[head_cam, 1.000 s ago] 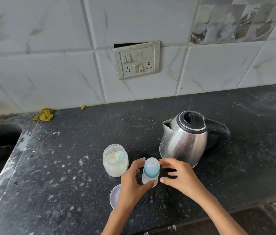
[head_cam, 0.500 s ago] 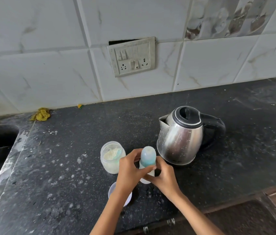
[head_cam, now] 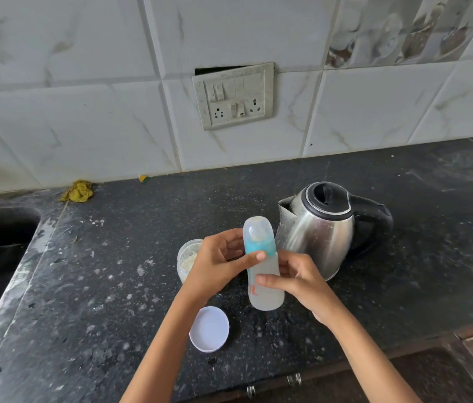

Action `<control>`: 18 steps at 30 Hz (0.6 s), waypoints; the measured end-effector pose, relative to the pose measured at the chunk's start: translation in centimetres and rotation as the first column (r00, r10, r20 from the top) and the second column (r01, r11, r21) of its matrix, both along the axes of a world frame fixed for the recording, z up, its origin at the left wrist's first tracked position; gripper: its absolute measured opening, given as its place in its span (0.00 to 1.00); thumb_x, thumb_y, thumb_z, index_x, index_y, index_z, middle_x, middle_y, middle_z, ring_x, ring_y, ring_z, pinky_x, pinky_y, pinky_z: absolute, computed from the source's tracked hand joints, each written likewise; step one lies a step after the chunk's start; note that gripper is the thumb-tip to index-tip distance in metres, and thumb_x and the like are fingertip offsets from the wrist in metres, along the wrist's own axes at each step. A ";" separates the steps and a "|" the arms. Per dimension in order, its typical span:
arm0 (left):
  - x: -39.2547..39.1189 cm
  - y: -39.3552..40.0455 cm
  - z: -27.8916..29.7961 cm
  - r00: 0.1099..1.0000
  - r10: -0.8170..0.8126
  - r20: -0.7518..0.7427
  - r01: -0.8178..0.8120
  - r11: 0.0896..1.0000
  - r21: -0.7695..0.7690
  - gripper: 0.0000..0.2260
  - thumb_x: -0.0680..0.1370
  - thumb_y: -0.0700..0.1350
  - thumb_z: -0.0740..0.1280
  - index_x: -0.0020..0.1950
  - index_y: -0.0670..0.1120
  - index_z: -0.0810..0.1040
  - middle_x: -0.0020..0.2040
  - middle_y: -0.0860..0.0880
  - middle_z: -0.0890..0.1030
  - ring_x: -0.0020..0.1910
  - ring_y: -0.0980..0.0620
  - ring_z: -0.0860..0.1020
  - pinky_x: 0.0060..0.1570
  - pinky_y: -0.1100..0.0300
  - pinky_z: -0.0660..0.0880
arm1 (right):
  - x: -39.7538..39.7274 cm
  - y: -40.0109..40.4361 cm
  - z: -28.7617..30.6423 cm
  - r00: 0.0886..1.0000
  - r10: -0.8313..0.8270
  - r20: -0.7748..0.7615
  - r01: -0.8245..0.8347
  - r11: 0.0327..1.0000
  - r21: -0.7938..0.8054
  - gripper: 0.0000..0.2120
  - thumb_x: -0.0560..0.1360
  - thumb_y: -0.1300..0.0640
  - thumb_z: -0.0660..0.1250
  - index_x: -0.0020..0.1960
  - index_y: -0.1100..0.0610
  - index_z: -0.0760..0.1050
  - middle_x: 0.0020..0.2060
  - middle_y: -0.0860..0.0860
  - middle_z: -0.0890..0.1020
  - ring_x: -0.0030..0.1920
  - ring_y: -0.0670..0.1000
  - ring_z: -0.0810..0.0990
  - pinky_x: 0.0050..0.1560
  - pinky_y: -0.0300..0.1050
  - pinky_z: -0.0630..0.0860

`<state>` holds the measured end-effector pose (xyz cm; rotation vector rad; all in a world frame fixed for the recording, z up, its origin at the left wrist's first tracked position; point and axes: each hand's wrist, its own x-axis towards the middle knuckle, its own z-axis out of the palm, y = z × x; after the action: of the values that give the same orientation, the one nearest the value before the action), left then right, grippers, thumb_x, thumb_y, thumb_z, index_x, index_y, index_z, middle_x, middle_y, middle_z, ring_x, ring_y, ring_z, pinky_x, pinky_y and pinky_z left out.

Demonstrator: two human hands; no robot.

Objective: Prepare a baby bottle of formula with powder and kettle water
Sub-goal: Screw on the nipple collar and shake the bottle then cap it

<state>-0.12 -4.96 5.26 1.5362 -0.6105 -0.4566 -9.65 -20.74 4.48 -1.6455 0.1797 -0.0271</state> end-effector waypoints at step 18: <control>-1.0 -0.1 2.1 1.000 -0.029 -0.009 0.028 0.994 -0.108 0.16 0.69 0.41 0.76 0.55 0.40 0.81 0.49 0.42 0.85 0.49 0.43 0.84 0.51 0.47 0.80 | 0.0 0.4 1.3 0.992 0.108 0.067 -0.119 0.974 0.193 0.15 0.66 0.62 0.74 0.52 0.53 0.82 0.47 0.53 0.86 0.50 0.50 0.84 0.50 0.40 0.78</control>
<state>-1.15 -5.08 7.34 1.4228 -0.6399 -0.4463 -9.64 -20.30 5.79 -1.4531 0.0436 0.0309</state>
